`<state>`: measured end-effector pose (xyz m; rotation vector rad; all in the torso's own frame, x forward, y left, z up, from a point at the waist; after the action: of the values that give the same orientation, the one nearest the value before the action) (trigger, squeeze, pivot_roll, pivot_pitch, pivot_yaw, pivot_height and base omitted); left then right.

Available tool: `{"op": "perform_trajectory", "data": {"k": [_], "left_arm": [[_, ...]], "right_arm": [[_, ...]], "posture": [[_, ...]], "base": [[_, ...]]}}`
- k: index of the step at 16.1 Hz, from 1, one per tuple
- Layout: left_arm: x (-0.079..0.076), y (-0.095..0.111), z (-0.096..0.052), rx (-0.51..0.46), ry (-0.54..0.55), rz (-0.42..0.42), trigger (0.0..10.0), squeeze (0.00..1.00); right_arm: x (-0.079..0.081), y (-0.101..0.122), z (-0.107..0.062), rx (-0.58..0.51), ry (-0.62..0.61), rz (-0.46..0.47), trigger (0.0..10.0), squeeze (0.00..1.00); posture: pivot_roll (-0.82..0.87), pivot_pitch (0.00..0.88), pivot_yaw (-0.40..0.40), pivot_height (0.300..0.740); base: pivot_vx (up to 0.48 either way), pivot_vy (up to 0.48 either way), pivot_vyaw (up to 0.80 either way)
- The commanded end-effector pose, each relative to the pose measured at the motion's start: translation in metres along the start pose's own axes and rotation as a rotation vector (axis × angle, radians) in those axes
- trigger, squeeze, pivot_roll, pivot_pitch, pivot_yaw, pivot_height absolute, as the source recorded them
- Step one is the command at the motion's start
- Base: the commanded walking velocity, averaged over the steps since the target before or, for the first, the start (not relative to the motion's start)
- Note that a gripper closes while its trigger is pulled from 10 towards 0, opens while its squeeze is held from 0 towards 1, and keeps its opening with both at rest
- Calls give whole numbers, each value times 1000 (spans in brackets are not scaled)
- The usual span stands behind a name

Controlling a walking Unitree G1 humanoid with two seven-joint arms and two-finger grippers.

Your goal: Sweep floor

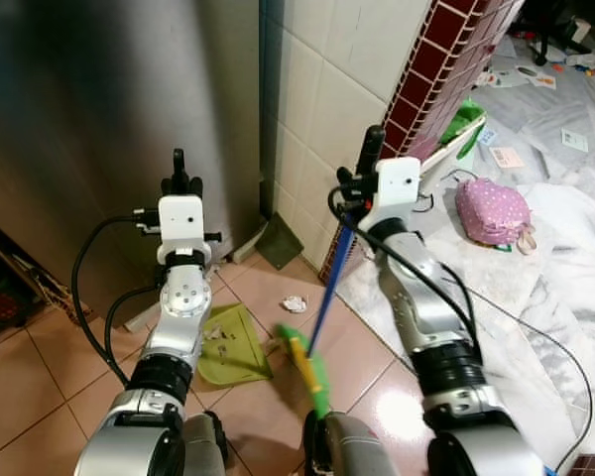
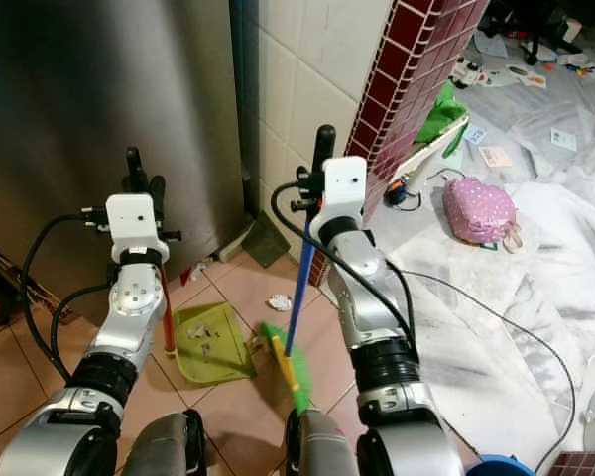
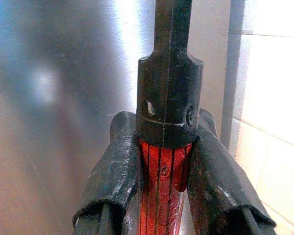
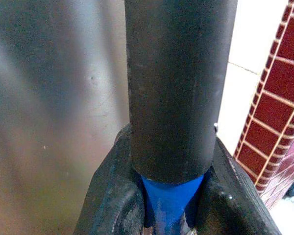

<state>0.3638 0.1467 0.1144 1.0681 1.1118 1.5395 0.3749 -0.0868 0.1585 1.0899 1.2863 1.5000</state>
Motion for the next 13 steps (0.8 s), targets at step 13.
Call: {"op": "perform_trajectory", "data": {"k": [13], "left_arm": [[-15,5,4,-26,-47,-20,10000,0]], "right_arm": [[11,134,24,-421,204,-212,10000,0]], "posture": [[-70,141,-91,740]], "base": [[0,0,0]]}}
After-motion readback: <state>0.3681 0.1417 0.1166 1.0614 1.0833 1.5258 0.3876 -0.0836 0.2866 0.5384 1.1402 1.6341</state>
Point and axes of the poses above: a point about 5 cm out from each wrist's last joint towards the gripper, its own z axis pointing out of the wrist towards the gripper, its own y axis along the axis of the wrist's last joint, x = y × z, the point moved 3 cm from there along z, pointing out of the wrist towards the gripper
